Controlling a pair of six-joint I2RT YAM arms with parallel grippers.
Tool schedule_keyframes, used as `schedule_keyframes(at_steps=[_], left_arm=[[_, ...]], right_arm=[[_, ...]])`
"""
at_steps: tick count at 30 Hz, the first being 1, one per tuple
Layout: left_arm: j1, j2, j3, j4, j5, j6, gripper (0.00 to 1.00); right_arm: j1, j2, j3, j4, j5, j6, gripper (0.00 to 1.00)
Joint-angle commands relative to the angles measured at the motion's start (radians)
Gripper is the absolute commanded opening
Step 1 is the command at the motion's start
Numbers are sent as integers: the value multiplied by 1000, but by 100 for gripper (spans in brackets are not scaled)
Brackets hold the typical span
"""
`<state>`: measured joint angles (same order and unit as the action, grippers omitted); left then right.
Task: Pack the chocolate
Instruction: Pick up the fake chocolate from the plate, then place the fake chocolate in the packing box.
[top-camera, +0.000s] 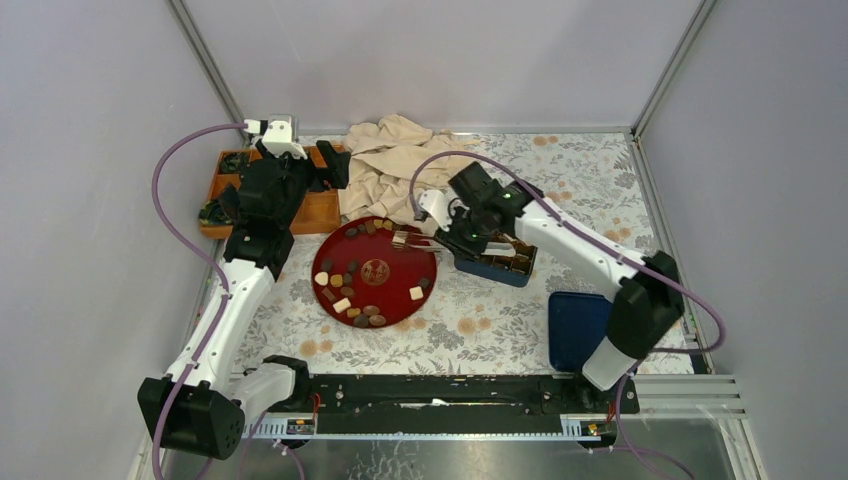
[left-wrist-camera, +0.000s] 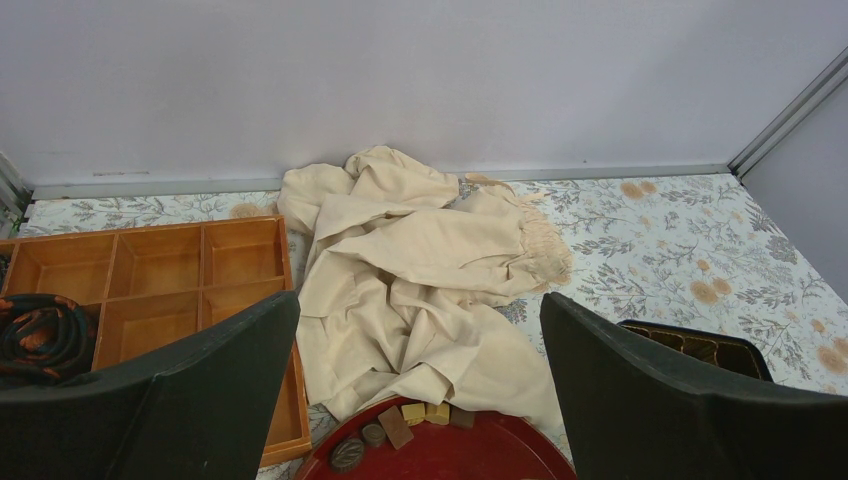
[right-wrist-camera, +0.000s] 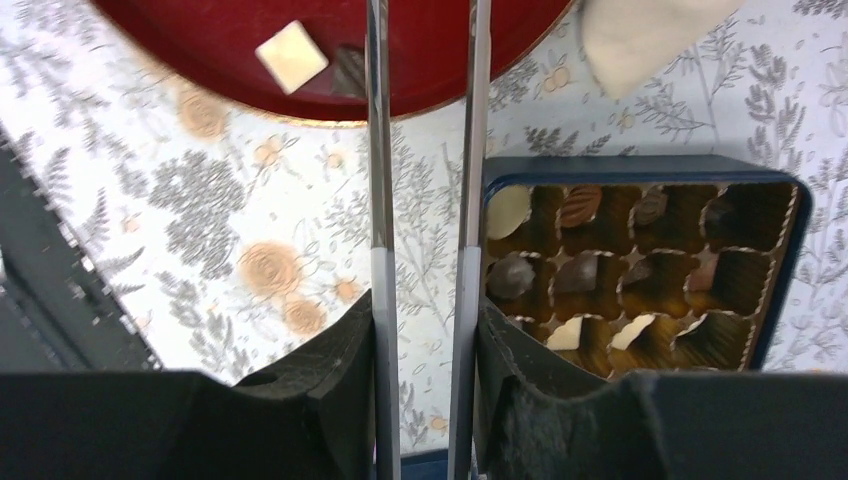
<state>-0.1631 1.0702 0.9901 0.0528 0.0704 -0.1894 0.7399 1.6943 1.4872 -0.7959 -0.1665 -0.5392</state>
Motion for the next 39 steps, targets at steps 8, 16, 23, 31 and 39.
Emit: schedule_keyframes(at_steps=[8, 16, 23, 31, 39], left_arm=[[-4, -12, -10, 48, -8, 7, 99], [-5, -10, -10, 47, -6, 5, 99], [-6, -6, -11, 47, -6, 5, 99], [-6, -7, -10, 47, -3, 4, 99], [-5, -7, -10, 48, -2, 6, 99]], right_arm=[[-370, -408, -262, -55, -389, -121, 0], [-741, -509, -273, -319, -361, -354, 0], [-888, -515, -299, -403, -281, -459, 0], [-904, -500, -340, -403, -241, -471, 4], [-904, -452, -368, -337, -230, -434, 16]])
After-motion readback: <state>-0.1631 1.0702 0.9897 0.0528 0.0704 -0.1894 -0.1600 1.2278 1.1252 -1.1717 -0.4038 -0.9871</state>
